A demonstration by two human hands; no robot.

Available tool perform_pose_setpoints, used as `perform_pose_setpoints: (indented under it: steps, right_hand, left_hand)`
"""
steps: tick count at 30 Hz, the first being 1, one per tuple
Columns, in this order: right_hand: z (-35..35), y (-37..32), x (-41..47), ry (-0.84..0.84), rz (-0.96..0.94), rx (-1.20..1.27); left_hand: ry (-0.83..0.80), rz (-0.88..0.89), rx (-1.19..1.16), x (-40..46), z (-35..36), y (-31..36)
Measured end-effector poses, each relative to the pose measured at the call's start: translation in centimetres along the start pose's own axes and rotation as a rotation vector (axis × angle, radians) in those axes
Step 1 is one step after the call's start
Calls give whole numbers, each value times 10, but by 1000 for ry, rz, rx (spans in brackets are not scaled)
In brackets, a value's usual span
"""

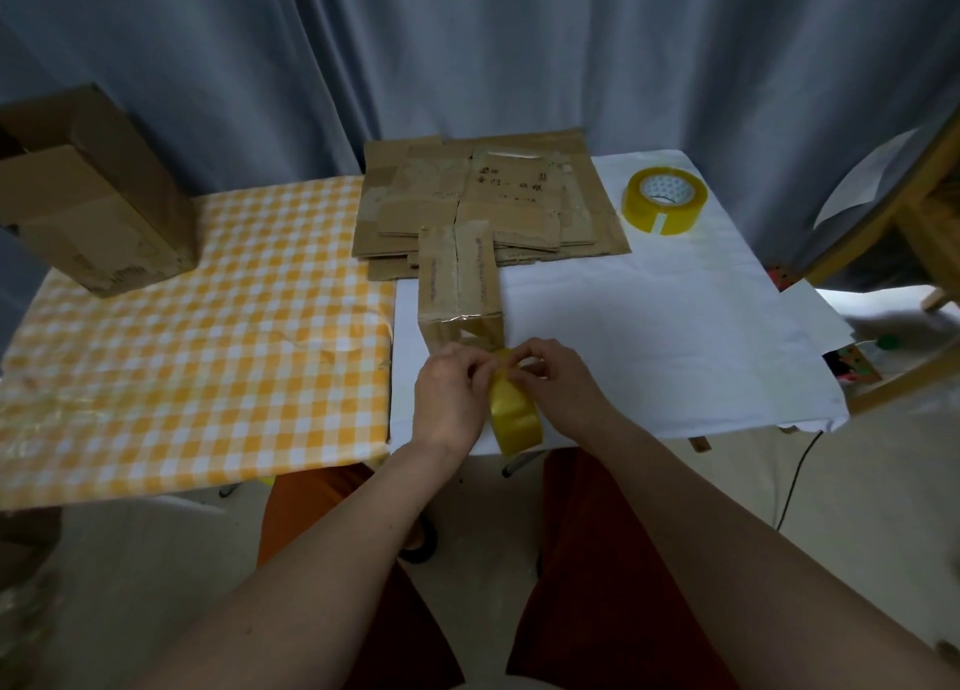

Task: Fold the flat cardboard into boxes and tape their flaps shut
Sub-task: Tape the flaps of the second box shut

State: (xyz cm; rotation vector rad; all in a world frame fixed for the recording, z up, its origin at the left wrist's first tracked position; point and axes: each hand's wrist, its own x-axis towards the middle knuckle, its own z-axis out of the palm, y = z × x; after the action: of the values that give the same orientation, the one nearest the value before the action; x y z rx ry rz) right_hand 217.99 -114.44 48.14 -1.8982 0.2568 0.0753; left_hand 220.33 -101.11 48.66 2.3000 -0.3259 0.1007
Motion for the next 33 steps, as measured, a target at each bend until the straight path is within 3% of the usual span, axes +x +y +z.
perform_pose_setpoints:
  steps: [6,10,13,15,17,19,21,24,26,28,31,33]
  right_hand:
    - [-14,7,-9,160,170,291]
    - [-37,8,-12,-78,125,-11]
    - [-57,9,-8,84,52,-204]
    - [-69,11,-6,252,-9,-435]
    - [-76,19,-3,346,-73,-673]
    - [-76,31,0,335,-76,-881]
    - [-71,45,2,311,-45,-1032]
    - [-72,66,1,282,33,-1080]
    - [-73,74,-2,196,75,-1153]
    - [-73,78,-2,164,35,-1196]
    - [-67,56,4,170,105,-1206]
    - [-53,30,14,206,-26,-1116]
  left_hand:
    - [32,-137,-100,6,8,7]
    - [-11,-222,-388,12,19,26]
    - [-71,-247,-603,23,29,42]
    - [-115,-238,-508,32,39,49]
    - [-190,-211,-268,39,53,52]
    - [-315,-208,-101,40,64,54]
    - [-399,-193,-94,34,68,51]
    - [-278,-56,-83,23,51,35]
    - [-48,99,67,22,31,17]
    - [73,163,279,26,12,-3]
    - [-97,74,421,33,-7,-32]
    - [-212,69,311,31,-13,-45]
